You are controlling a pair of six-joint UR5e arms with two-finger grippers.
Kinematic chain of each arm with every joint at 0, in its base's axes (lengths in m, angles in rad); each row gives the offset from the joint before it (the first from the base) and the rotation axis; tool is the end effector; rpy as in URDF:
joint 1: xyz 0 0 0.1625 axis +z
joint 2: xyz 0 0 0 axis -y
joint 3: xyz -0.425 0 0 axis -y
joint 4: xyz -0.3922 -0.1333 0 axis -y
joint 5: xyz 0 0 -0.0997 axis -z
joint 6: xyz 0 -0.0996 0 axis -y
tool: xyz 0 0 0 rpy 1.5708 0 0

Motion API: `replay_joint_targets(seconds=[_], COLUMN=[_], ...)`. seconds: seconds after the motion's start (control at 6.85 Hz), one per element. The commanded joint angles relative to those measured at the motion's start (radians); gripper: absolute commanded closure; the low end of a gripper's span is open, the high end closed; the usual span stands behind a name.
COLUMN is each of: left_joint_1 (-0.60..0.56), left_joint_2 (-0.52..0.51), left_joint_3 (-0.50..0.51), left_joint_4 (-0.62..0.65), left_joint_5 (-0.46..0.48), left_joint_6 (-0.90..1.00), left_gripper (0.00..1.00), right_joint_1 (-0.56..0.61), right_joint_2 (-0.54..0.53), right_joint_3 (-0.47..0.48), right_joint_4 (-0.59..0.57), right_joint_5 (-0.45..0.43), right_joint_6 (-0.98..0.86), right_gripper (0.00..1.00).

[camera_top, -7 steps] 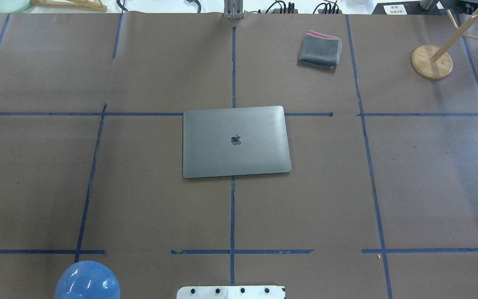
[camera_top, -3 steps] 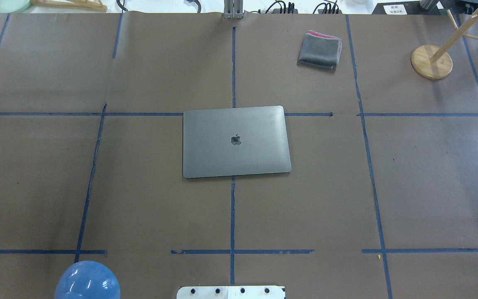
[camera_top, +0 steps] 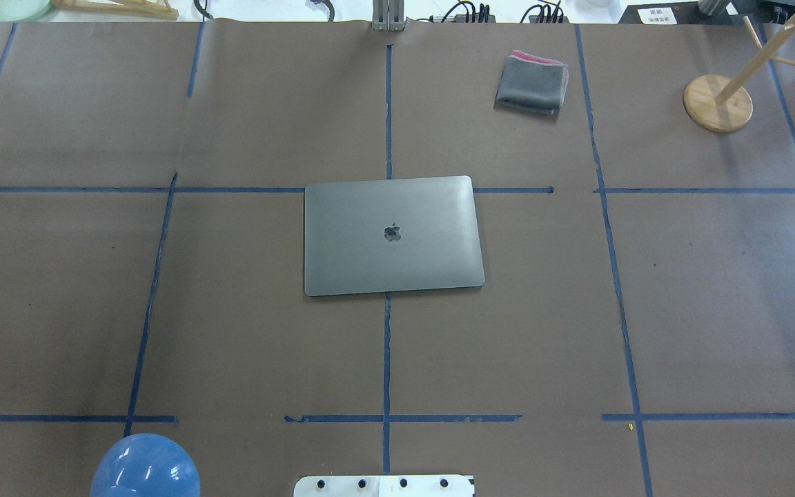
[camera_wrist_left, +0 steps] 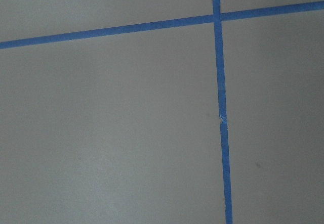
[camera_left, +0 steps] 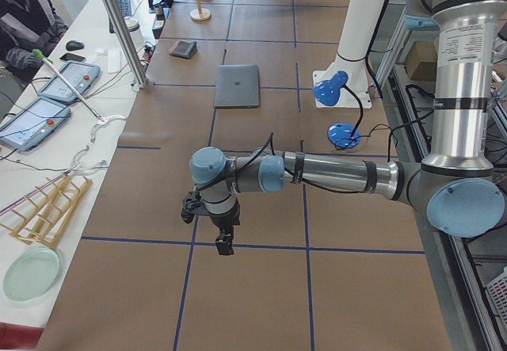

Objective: Close laptop

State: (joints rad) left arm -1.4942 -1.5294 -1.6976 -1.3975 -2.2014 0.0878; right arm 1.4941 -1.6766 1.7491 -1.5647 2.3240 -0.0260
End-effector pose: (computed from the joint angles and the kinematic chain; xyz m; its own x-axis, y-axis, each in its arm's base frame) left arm -0.0387 -0.4698 0.6426 0.7995 0.0973 -0.5928 -0.1469 0.9885 -0.0359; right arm 0.0304 -0.4551 0.6213 0.7210 -0.1352 0.6796 0.0952 0.9908 0.0962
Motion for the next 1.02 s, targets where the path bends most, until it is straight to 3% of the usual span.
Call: replay_joint_targets(seconds=[0.0,0.88], left_joint_1=[0.0,0.002], left_joint_2=[0.0,0.002], left_joint_3=[-0.001,0.001], left_joint_4=[0.0,0.0], left_joint_5=[0.0,-0.004], left_joint_6=[0.001,0.0], left_gripper=[0.01,0.01], right_joint_1=[0.0,0.0], right_joint_2=[0.0,0.0], right_joint_3=[0.006,0.015], right_joint_4=[0.0,0.0], right_joint_5=[0.0,0.0], right_joint_6=[0.001,0.001], right_gripper=[0.0,0.0])
